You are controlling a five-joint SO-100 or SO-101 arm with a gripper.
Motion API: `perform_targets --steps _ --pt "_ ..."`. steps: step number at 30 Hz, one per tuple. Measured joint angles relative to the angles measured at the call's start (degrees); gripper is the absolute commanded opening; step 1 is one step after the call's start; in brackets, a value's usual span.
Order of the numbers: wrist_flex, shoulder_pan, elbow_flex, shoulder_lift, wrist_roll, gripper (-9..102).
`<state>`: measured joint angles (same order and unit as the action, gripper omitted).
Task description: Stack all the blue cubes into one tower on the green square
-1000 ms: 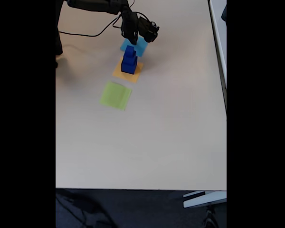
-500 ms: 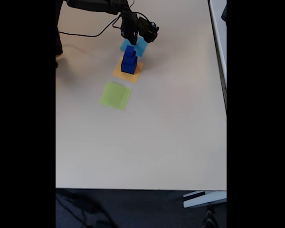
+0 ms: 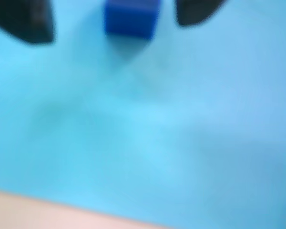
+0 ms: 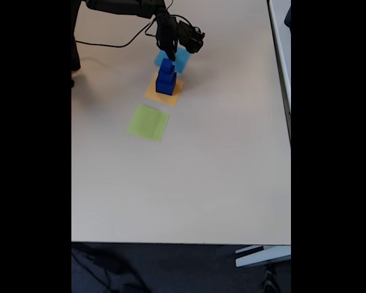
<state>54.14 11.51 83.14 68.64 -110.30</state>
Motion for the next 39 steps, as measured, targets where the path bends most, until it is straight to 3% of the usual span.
perform_targets --steps 4,9,25,39 --pt "7.91 0.26 -10.11 0.00 0.88 13" --pt "11.87 0.88 -15.38 2.90 2.11 14" --pt "15.21 -9.58 -15.64 13.45 17.14 18" --pt "16.44 -12.74 -5.10 21.80 17.40 23"
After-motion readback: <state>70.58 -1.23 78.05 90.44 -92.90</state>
